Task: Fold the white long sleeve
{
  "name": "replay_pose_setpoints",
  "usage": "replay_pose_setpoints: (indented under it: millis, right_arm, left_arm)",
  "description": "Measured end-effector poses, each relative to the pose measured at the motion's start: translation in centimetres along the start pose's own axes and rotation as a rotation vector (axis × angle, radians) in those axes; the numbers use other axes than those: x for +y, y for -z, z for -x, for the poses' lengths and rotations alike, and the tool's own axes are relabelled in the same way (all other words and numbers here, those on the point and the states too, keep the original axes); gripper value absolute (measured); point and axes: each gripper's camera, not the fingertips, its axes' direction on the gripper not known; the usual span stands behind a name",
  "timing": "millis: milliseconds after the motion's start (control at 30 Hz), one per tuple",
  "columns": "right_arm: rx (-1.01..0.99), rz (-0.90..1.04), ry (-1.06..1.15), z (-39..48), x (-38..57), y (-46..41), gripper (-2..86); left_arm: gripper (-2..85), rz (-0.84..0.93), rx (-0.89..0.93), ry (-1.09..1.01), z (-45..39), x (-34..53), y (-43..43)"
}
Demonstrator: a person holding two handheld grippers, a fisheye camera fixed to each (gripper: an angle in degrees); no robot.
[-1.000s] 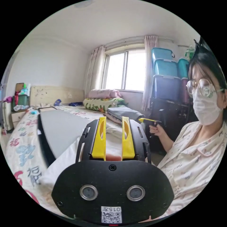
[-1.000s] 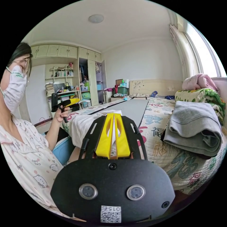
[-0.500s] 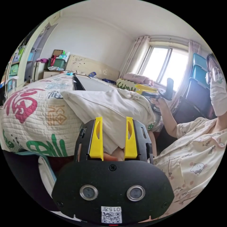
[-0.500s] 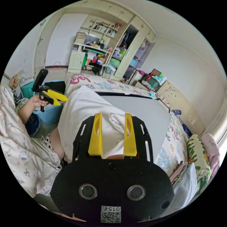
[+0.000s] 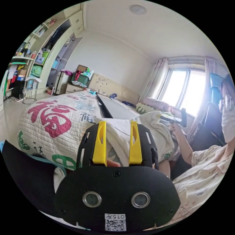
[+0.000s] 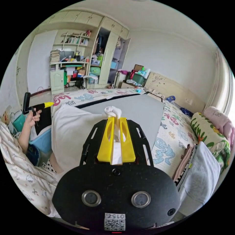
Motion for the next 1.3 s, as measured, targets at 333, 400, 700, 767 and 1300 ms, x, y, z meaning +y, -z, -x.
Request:
replay_pose_setpoints:
  millis: [333,400,700,767,1300]
  right_arm:
    - [-0.131,-0.201,-0.217,-11.0,3.6,12.0,4.1]
    - [-0.201,-0.279,-0.256,-13.3,4.9,15.4,4.0]
    - [-0.179,-0.57,-0.253,-17.5,7.1,26.4,3.6]
    - [-0.174,-0.588,-0.248,-18.6,6.3,26.4,3.6]
    - [0.066,0.245,-0.439,-31.3,1.0,-20.8,3.8]
  left_arm:
    - [5.2,-0.071,0.26,0.129,6.9,0.9,-6.2]
    - [3.1,-0.159,0.254,0.06,5.5,0.6,-2.8]
    - [1.1,-0.53,0.319,-0.329,-3.2,-6.4,12.7]
    - [0.9,-0.544,0.328,-0.381,-4.0,-8.6,13.3]
    - [2.1,0.111,0.12,0.003,11.2,-16.3,-27.8]
